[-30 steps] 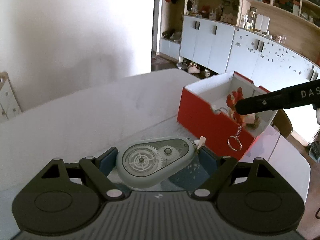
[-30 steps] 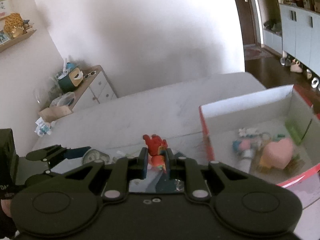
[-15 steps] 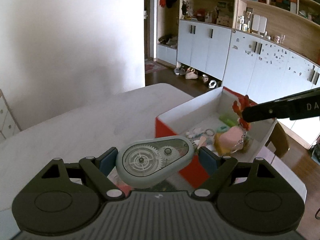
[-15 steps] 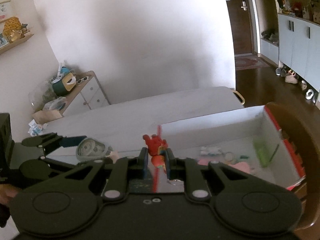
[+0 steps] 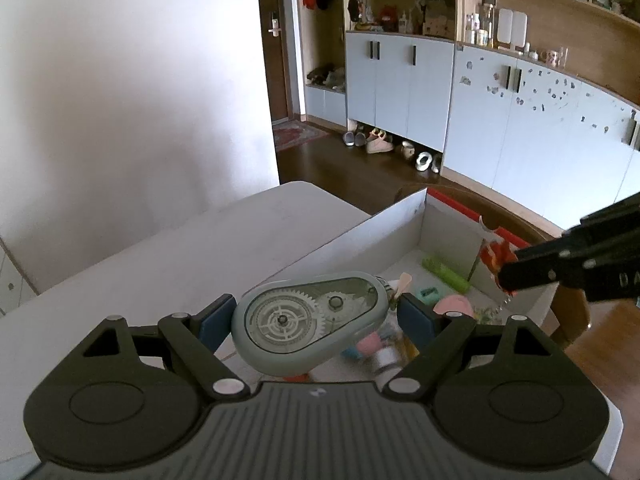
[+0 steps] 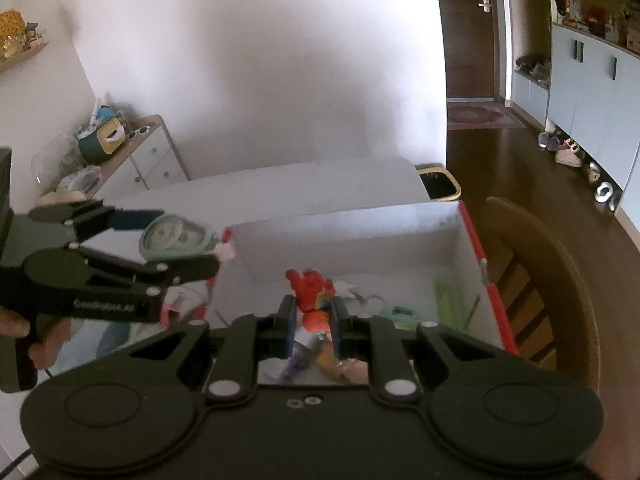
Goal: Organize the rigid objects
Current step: 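Carry the correction tape and orange keychain with both grippers over the red box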
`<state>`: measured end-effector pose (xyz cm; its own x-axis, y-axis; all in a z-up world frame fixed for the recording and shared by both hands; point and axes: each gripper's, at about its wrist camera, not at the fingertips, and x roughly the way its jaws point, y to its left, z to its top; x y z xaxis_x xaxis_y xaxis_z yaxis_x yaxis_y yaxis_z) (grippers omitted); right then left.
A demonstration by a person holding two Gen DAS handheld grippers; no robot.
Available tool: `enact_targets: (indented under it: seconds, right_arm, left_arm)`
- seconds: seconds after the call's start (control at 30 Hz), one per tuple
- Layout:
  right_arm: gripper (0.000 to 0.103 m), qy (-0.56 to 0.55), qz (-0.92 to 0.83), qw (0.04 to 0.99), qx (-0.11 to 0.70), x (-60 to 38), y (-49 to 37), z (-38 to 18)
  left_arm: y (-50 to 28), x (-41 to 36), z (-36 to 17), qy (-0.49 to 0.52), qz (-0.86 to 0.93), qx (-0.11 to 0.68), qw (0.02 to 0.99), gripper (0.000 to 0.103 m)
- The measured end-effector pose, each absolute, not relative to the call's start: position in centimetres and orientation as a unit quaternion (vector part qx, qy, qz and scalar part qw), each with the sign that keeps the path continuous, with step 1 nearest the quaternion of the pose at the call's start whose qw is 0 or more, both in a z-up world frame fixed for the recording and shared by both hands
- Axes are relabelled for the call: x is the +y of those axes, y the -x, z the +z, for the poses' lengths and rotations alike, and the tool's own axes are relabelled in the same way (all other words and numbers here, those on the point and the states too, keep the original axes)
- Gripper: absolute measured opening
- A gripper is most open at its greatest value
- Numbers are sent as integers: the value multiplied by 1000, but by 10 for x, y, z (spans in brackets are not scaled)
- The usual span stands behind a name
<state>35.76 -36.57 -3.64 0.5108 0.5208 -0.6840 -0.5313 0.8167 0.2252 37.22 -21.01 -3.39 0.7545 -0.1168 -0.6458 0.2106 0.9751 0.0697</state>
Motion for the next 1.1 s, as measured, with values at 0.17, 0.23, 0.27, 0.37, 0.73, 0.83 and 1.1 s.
enact_targets:
  seconds: [0.17,0.23,0.27,0.37,0.73,0.83,1.1]
  right_arm:
    - [16,31,306,869,388,-375,-365,-44]
    - [16,39,305,869,387,-380,-370,-46]
    - [16,44,304,870,386,-381,-373,-46]
    - [16,59,302,873,378,-382,-383,-46]
    - [16,108,289,875,374,-368,-437,-68]
    - [16,109,290,870,384,-366,-443,-80]
    - [16,116,289,850,426,-365,-446,-108]
  left_arm:
    - [-394,-235,-44,-82,-84,345,931,87]
    - [-404,-242,-50,-82,-82,351,929,88]
    - [-408,-246,-54,-82,-80,354,928,88]
    - [-423,-255,-66,-81,-73,365,924,87]
    - [-462,-276,-107,-84,-56,405,909,87]
    - [-469,-281,-116,-85,-56,415,904,88]
    - [-480,-290,-136,-102,-50,453,884,88]
